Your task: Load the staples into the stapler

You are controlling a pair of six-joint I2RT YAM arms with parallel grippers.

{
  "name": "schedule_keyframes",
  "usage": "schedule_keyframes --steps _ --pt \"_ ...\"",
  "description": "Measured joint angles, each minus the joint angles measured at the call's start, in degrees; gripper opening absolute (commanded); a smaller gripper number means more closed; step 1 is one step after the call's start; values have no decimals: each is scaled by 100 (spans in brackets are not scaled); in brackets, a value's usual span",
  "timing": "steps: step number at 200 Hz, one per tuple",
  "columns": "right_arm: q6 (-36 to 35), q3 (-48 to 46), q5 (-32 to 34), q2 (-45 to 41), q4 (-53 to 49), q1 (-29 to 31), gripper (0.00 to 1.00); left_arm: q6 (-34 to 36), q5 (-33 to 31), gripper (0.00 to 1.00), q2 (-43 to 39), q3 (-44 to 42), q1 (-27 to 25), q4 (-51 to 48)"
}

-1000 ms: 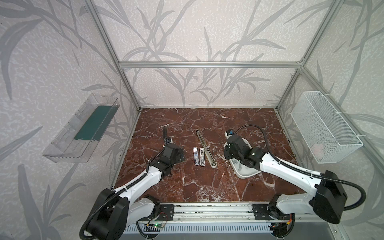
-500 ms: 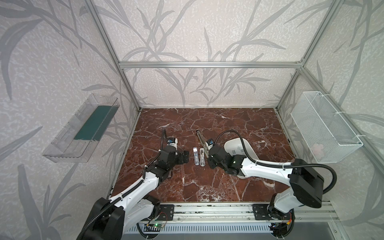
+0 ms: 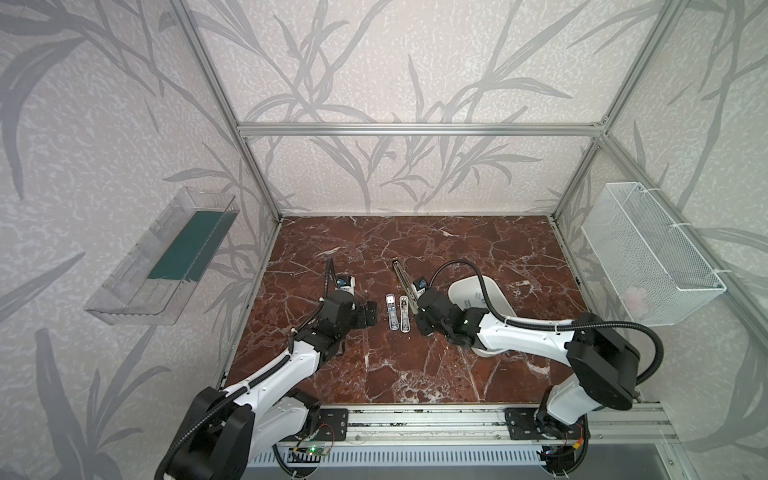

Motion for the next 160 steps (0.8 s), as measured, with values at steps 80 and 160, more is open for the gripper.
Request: schedule_keyframes --steps 80,160 --pt "-24 46 -79 420 33 -162 6 2 -208 99 0 0 0 0" --pt "-24 212 -101 452 11 -162 4 4 -289 99 0 0 0 2"
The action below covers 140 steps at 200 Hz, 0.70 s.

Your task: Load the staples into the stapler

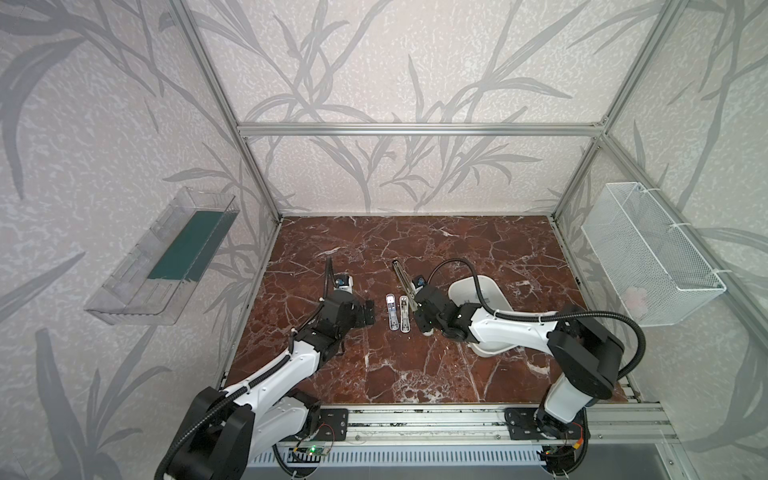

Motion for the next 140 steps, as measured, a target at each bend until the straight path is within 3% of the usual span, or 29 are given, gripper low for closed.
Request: schedule_keyframes --steps 140 --pt "17 9 0 234 2 7 3 4 -46 99 2 0 0 0"
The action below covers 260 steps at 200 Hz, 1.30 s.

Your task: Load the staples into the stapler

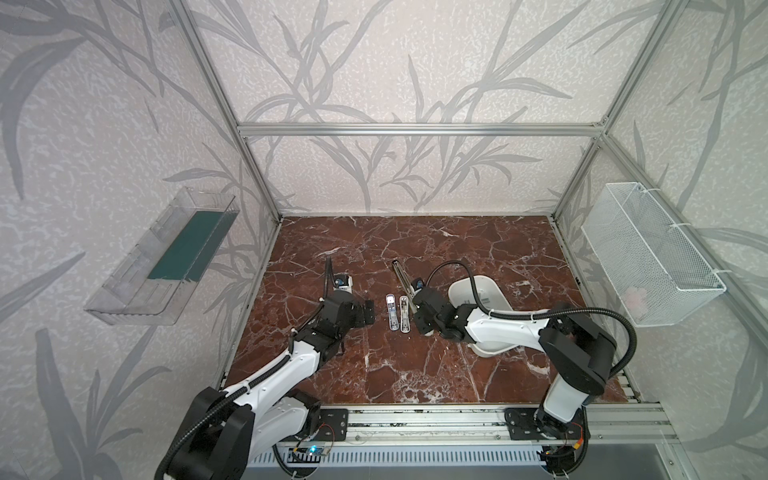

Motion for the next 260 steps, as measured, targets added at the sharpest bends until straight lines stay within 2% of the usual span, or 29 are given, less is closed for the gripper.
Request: schedule_keyframes --steps 70,144,260 --pt "149 -35 0 -9 -9 13 1 -2 0 99 4 0 0 2" --pt "332 -273 114 -413 -136 168 1 0 0 99 4 0 0 2" --pt "520 -361 116 -422 -133 208 1 -2 0 99 4 0 0 4"
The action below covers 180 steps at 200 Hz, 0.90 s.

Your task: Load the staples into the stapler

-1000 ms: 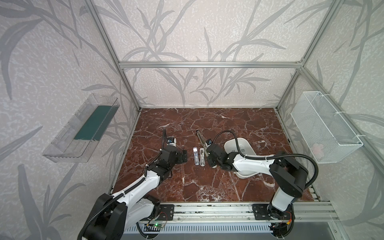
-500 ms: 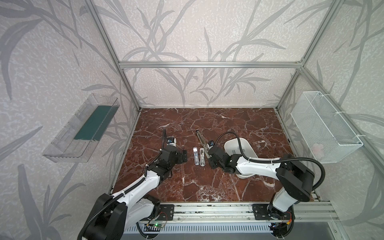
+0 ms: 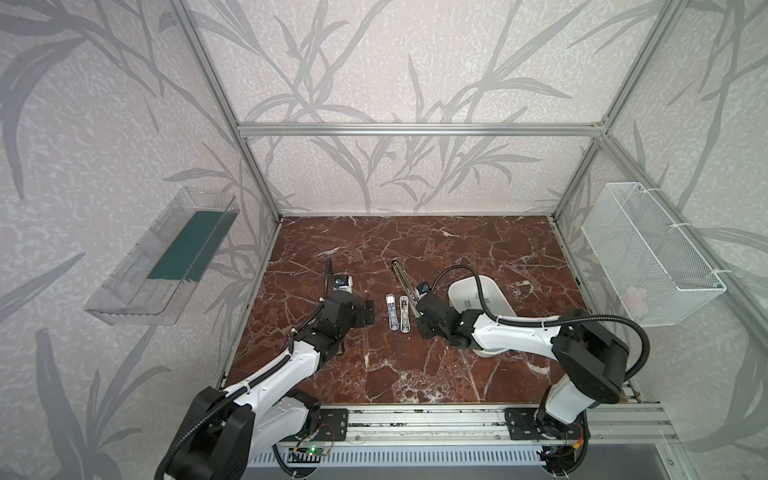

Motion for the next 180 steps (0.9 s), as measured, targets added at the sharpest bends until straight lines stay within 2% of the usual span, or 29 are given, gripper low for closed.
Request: schedule_keyframes --steps 180 --pt "-157 -94 144 -243 52 24 1 2 0 99 -2 0 0 2"
